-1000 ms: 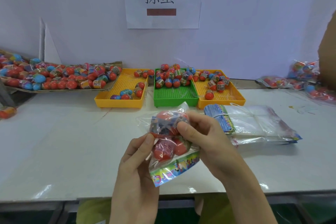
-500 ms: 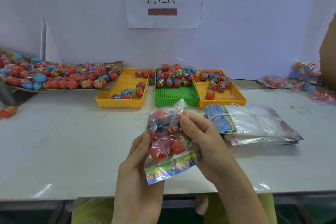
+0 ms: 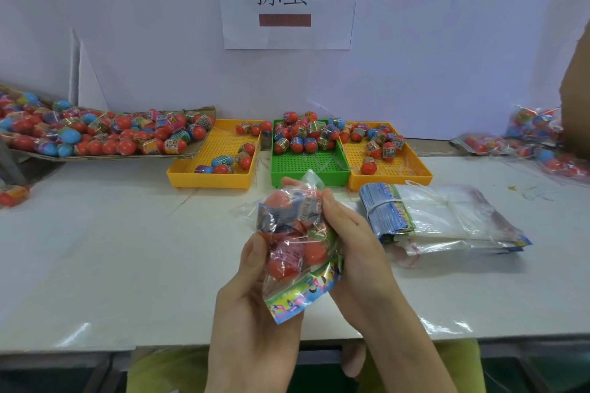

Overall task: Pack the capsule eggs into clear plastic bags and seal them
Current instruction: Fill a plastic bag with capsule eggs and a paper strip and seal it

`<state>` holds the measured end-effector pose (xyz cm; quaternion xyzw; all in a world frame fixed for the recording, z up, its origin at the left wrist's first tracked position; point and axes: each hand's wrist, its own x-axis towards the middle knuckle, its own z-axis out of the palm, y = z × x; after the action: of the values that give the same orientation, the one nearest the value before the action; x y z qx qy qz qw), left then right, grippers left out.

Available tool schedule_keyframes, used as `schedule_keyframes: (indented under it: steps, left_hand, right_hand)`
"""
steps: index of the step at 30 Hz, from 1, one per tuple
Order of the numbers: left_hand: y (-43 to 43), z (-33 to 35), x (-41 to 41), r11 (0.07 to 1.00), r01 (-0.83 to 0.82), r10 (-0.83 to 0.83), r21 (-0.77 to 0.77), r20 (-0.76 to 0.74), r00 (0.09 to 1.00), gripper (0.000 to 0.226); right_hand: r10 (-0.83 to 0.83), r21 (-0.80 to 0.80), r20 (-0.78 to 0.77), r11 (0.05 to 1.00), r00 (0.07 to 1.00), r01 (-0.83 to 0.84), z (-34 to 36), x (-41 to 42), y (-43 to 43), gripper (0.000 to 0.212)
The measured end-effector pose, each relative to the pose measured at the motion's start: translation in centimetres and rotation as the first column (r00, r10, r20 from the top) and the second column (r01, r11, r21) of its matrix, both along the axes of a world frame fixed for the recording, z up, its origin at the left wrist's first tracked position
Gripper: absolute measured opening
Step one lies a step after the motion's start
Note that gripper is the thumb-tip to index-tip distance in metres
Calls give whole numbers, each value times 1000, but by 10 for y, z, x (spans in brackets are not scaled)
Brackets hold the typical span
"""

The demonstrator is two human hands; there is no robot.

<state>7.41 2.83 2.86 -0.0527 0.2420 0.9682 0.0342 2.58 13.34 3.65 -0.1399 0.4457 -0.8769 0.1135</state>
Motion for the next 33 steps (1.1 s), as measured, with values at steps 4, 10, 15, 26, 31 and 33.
schedule_keyframes:
  steps: [4, 10, 15, 26, 31, 33]
  left_hand:
    - [4, 0, 0, 992, -116, 117, -50, 15, 993, 41]
    - [8, 3, -2, 866, -471, 472, -171, -34, 881, 13]
    - [2, -1, -4, 801, -579, 549, -152, -197, 812, 39]
    - [-2, -10, -6, 883, -406, 347, -236, -254, 903, 47]
    - [6, -8, -5, 900, -361, 312, -245, -218, 925, 50]
    - [8, -7, -6, 892, -379, 334, -246, -206, 920, 51]
  right_hand:
    - [-307, 204, -152, 921, 940, 333, -1, 1, -3, 25]
    - [-429, 357, -557, 649, 711, 671, -6, 7, -4, 9]
    - [-188, 478, -488, 759, 852, 442, -4, 14, -16, 31]
    - [-38, 562, -382, 784, 923, 265, 4, 6, 9, 39]
    - [-47, 559, -431, 770, 901, 308, 5, 9, 6, 19]
    - [-76, 537, -435, 778, 897, 326, 5, 11, 2, 15]
